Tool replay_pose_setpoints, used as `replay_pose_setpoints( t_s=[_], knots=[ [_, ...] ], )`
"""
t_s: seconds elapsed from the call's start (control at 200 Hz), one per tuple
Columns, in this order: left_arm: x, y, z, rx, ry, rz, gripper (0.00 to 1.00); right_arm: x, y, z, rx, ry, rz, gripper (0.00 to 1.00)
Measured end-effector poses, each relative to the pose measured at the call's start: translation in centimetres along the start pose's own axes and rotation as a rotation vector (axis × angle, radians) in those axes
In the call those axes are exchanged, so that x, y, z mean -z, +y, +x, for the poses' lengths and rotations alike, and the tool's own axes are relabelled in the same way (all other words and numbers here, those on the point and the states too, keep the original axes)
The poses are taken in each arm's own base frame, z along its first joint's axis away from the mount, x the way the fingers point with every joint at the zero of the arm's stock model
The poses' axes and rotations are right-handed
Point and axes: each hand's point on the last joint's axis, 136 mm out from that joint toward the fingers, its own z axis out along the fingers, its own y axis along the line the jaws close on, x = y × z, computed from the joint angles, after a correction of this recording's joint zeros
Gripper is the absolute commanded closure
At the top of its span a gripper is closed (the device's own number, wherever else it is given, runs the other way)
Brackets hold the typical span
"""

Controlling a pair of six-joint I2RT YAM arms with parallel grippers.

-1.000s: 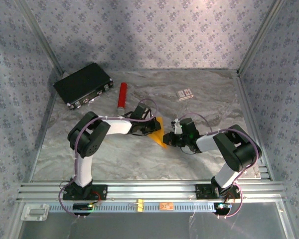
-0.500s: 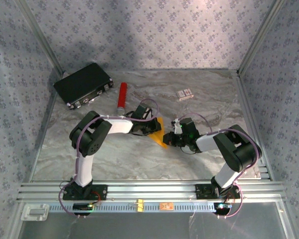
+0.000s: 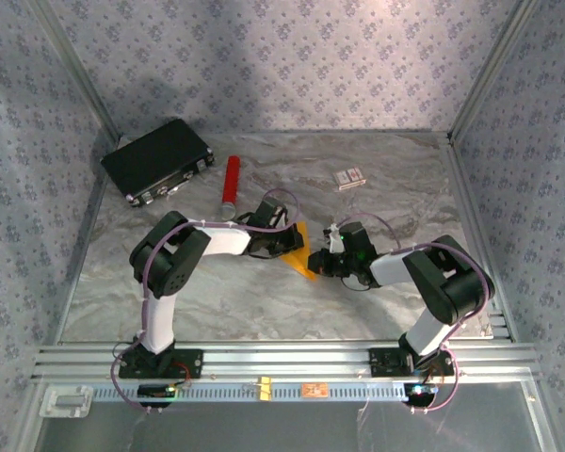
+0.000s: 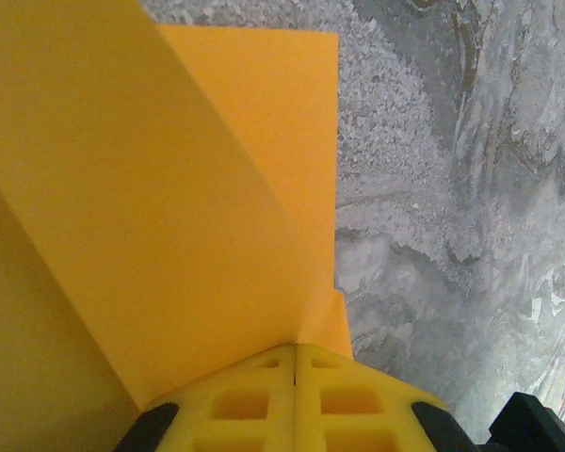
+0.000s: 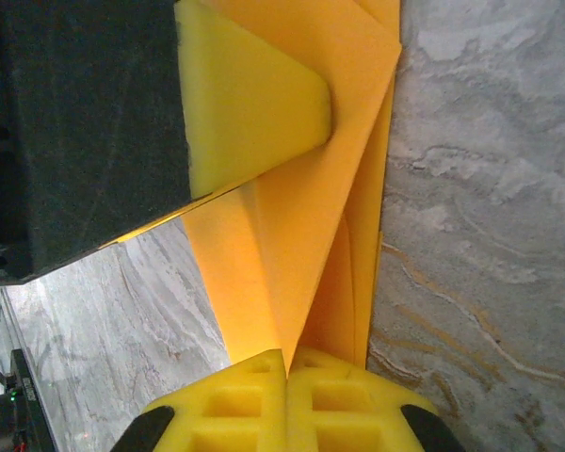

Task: Fold a paper plane with a square sheet of paper (pick it up from the middle)
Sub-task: Fourth fold the wing at the center of the table.

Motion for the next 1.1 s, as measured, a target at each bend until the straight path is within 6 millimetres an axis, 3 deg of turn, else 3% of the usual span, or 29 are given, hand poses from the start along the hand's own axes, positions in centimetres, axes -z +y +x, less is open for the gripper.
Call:
replay_pose_setpoints(
  t_s=[0.585,1.099],
  knots=[
    [0.1,0.1,0.1,-0.003,-0.007,-0.003,0.96,0.6,0.1,0.8,-0.009,0.042,0.012,0.87],
    [0.1,0.1,0.1,-0.003,-0.007,-0.003,0.96,1.0,-0.1,1.5,0.017,0.075,0.026,0.9]
  ],
)
